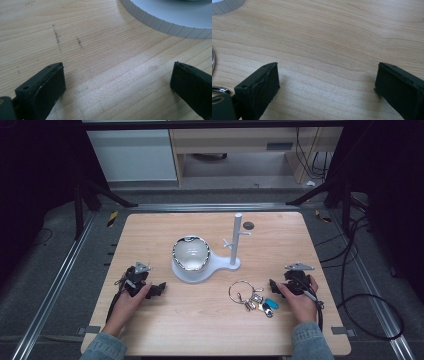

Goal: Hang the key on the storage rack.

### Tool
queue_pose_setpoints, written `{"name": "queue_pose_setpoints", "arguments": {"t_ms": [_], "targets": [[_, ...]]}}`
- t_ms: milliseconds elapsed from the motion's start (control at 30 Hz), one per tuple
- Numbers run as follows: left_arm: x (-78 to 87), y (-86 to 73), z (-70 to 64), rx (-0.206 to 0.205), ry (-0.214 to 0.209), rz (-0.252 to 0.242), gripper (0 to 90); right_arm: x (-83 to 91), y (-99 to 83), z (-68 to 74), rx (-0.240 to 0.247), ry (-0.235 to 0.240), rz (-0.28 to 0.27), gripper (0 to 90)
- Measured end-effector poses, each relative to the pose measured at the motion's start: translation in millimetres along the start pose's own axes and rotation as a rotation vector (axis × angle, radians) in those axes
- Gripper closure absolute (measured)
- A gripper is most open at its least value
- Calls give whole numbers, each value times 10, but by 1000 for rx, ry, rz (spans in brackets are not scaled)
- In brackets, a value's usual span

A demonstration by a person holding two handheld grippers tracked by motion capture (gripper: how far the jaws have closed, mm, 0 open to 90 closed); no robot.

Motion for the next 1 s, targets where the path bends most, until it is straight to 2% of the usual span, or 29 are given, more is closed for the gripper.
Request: {"name": "queue_pose_setpoints", "arguments": {"t_ms": [267, 400, 533, 633, 700, 733, 1000], "targets": [[1, -1, 0, 0, 0, 0, 0, 15, 8, 20, 7, 5, -22, 163], [1, -1, 0, 0, 0, 0, 0, 50, 28, 43, 20, 16, -32, 262], [1, -1, -1, 0, 0, 0, 0, 126, 70, 83, 39, 35, -79, 357], [1, -1, 0, 0, 0, 0, 0, 188, 106, 131, 76, 59, -121, 440], [1, -1, 0, 0, 0, 0, 0, 201, 114, 146, 89, 66, -130, 460], [1, -1, 0, 0, 0, 0, 0, 218, 128, 183, 117, 91, -149, 535], [1, -1, -1, 1, 0, 0, 0, 225, 162, 282, 195, 170, -173, 710]]}}
Point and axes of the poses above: each handheld gripper's, and its own axes: x roughly backward along the jaws, y roughly out of its top, z roughly to its left, the point moved 2 cm from there along -x, roughly forward along the jaws, and after that the axes turned 9 degrees about x, right-handed, at the moved point
